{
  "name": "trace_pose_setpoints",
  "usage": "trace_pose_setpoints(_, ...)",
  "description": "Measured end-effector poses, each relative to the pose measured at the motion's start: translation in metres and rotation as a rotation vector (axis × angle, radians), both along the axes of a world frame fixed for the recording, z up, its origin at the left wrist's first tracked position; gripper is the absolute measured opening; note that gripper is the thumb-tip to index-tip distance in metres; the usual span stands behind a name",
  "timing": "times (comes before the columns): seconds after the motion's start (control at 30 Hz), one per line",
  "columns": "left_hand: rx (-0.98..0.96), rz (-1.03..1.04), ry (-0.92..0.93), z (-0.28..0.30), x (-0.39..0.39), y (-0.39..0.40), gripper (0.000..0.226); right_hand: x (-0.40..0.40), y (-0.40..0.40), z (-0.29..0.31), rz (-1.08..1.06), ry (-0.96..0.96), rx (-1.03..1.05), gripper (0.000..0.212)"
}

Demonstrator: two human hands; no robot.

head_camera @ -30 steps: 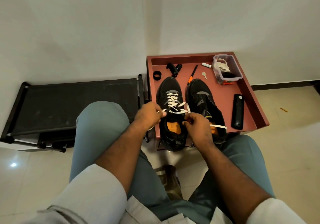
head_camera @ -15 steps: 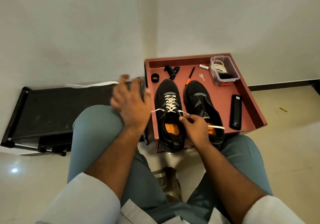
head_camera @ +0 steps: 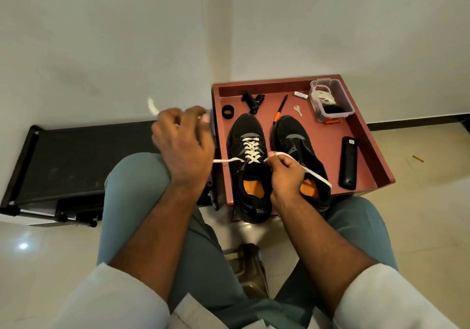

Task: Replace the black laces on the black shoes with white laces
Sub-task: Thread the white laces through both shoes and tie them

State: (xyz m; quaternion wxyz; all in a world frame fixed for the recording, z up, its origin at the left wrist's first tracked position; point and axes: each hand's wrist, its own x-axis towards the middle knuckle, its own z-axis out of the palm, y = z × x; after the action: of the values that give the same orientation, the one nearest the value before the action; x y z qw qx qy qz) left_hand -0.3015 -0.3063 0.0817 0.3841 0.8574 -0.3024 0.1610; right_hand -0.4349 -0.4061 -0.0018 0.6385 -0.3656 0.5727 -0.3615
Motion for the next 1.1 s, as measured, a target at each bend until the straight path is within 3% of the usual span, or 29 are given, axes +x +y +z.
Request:
trace_pose_setpoints(0.03,-0.025,-0.101,-0.020,0.004,-0.007,-0.001,0.025,-0.001,0.001,-0.002,-0.009,-0.003,-0.028,0.013)
trace_pose_setpoints(0.07,0.037,-0.209,0.080,0.004,-0.013,-0.002,0.028,-0.002,0.003,-0.004,-0.011,-0.006,-0.051,0.013)
trace_pose_setpoints(0.1,0.168,-0.269,0.270,0.000,-0.018,-0.002,0.032,-0.002,0.003,-0.004,-0.016,-0.006,-0.070,0.015)
trace_pose_setpoints(0.17,0.632,-0.258,0.578,-0.021,-0.019,0.000,0.046,-0.003,0.004,-0.004,-0.035,-0.015,-0.093,0.017)
trace_pose_setpoints(0.2,0.816,-0.244,0.587,-0.030,-0.017,0.000,0.055,-0.004,0.004,-0.003,-0.044,-0.025,-0.097,0.016)
trace_pose_setpoints(0.27,0.918,-0.242,0.480,-0.036,-0.010,-0.004,0.064,-0.005,0.004,-0.001,-0.053,-0.059,-0.092,0.013)
trace_pose_setpoints(0.33,0.852,-0.231,0.450,-0.028,0.001,-0.006,0.060,-0.005,0.002,0.001,-0.053,-0.110,-0.100,0.010)
trace_pose_setpoints(0.43,0.693,-0.258,0.665,-0.017,0.015,0.000,0.043,-0.006,-0.001,0.004,-0.025,-0.113,-0.141,0.015)
trace_pose_setpoints(0.5,0.668,-0.393,0.760,-0.014,0.007,0.002,0.035,-0.009,-0.003,0.006,0.030,-0.108,-0.135,0.014)
trace_pose_setpoints(0.57,0.579,-0.480,0.982,-0.021,-0.017,-0.003,0.026,-0.010,-0.003,0.004,0.144,-0.039,-0.119,0.010)
trace_pose_setpoints(0.63,0.431,-0.383,1.239,-0.039,-0.039,-0.011,0.032,-0.009,-0.004,0.001,0.236,0.059,-0.110,0.012)
trace_pose_setpoints(0.7,0.253,-0.208,1.371,-0.055,-0.051,-0.019,0.035,-0.009,-0.005,0.001,0.263,0.069,-0.077,0.011)
trace_pose_setpoints(0.77,0.056,-0.059,1.376,-0.067,-0.050,-0.024,0.035,-0.011,-0.003,0.003,0.304,0.062,-0.077,0.010)
trace_pose_setpoints(0.87,-0.076,0.011,1.265,-0.077,-0.043,-0.027,0.034,-0.016,0.000,0.003,0.396,0.097,-0.131,0.006)
trace_pose_setpoints(1.0,-0.188,-0.138,1.389,-0.077,-0.048,-0.028,0.007,-0.017,-0.001,-0.002,0.379,0.169,-0.242,0.017)
trace_pose_setpoints(1.1,-0.273,-0.253,1.440,-0.077,-0.047,-0.030,0.023,-0.013,0.001,-0.003,0.273,0.154,-0.230,0.013)
